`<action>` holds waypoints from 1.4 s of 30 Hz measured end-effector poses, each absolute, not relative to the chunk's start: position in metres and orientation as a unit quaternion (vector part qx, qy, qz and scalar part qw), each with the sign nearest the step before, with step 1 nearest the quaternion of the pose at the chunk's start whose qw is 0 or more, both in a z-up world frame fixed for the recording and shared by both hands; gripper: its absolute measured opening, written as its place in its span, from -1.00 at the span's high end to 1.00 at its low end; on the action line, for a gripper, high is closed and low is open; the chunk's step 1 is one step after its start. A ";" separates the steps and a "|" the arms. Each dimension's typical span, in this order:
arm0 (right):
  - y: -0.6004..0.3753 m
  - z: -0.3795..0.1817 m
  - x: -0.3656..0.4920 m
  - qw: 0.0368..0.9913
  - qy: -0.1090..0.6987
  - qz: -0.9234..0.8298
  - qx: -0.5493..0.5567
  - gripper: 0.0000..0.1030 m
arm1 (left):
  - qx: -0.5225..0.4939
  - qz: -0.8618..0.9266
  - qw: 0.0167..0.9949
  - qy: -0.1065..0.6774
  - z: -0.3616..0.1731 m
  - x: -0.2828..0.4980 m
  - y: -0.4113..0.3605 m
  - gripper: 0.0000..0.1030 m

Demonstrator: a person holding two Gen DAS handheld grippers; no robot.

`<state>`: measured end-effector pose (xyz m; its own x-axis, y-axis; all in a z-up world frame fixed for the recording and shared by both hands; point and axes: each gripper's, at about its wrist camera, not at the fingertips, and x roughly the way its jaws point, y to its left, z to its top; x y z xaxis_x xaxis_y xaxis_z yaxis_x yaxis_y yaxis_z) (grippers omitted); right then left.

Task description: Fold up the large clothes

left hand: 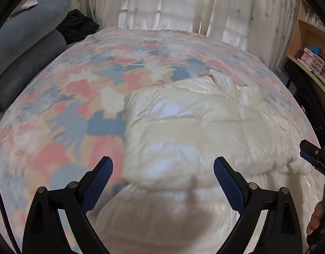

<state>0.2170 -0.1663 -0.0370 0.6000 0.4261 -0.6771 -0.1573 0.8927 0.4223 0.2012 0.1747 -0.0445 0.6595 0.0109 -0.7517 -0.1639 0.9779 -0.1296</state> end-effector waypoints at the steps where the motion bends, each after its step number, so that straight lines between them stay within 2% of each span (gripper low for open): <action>1: -0.165 -0.035 0.210 0.879 0.415 0.170 0.163 -0.55 | -0.092 0.050 0.906 0.410 -0.042 0.193 0.177 -0.85; 19: -0.177 -0.013 0.100 0.879 0.415 0.187 0.144 -0.55 | -0.064 0.051 0.908 0.411 -0.024 0.044 0.186 -0.85; 32: -0.215 -0.005 0.038 0.889 0.404 0.169 0.132 -0.55 | -0.097 0.023 0.897 0.431 -0.032 -0.010 0.206 -0.85; 42: -0.255 -0.004 0.003 0.895 0.401 0.147 0.131 -0.56 | -0.147 -0.015 0.878 0.455 -0.057 -0.032 0.221 -0.85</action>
<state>0.0025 -0.2549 -0.0042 0.6361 0.3674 -0.6785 -0.1577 0.9227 0.3518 -0.0323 0.2214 -0.0572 0.5854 -0.1601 -0.7947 -0.1080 0.9562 -0.2722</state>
